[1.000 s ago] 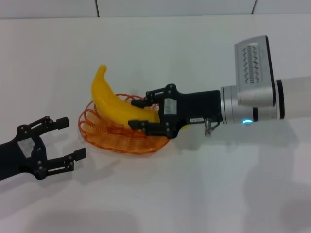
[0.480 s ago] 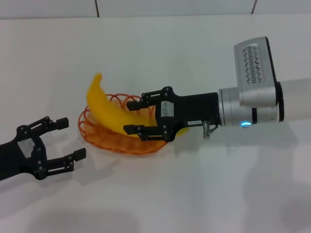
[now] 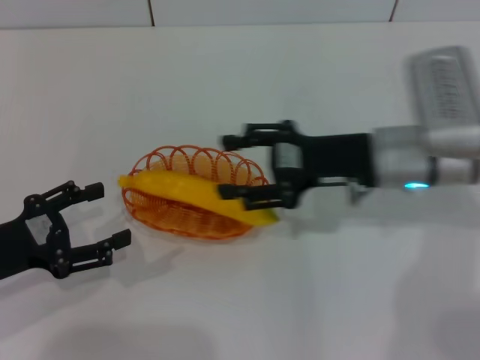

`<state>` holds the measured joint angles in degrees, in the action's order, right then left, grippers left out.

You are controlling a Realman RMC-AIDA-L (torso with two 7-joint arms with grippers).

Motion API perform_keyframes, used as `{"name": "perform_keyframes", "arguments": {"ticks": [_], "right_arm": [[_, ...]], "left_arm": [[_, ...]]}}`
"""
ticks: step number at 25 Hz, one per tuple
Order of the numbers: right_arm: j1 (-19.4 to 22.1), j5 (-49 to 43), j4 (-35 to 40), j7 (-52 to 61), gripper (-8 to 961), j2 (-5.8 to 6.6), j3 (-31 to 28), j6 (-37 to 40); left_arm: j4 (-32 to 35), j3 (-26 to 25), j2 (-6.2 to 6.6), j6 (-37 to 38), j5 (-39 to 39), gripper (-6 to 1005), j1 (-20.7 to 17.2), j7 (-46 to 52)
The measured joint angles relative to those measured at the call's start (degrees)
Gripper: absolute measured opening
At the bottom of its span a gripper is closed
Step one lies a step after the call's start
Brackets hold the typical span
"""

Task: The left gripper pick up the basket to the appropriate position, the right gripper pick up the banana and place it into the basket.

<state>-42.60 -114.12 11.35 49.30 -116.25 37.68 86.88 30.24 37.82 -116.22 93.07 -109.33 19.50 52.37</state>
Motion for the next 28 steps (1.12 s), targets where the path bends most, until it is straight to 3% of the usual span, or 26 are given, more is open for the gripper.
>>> {"name": "perform_keyframes", "arguments": {"ticks": [5, 9, 14, 21, 28], "right_arm": [[10.60, 1.15, 12.99, 3.48, 742, 0.25, -0.86, 5.91], [15.67, 0.68, 13.78, 3.33, 740, 1.96, -1.42, 2.89], [16.60, -1.48, 13.54, 3.09, 740, 2.12, -0.97, -0.10], [16.11, -7.24, 13.46, 2.06, 740, 0.22, -0.80, -4.13], [15.92, -8.42, 12.77, 2.04, 741, 0.10, -0.82, -4.29]], "left_arm": [[0.00, -0.36, 0.02, 0.00, 0.05, 892, -0.66, -0.39], [0.00, -0.45, 0.03, 0.00, 0.16, 892, -1.11, -0.48], [0.00, -0.47, 0.03, -0.09, 0.16, 892, -1.40, -0.54], [0.00, -0.47, 0.01, -0.91, -0.22, 892, -1.99, -1.28], [-0.58, -0.56, 0.01, -5.33, -2.18, 892, -2.18, -0.13]]}}
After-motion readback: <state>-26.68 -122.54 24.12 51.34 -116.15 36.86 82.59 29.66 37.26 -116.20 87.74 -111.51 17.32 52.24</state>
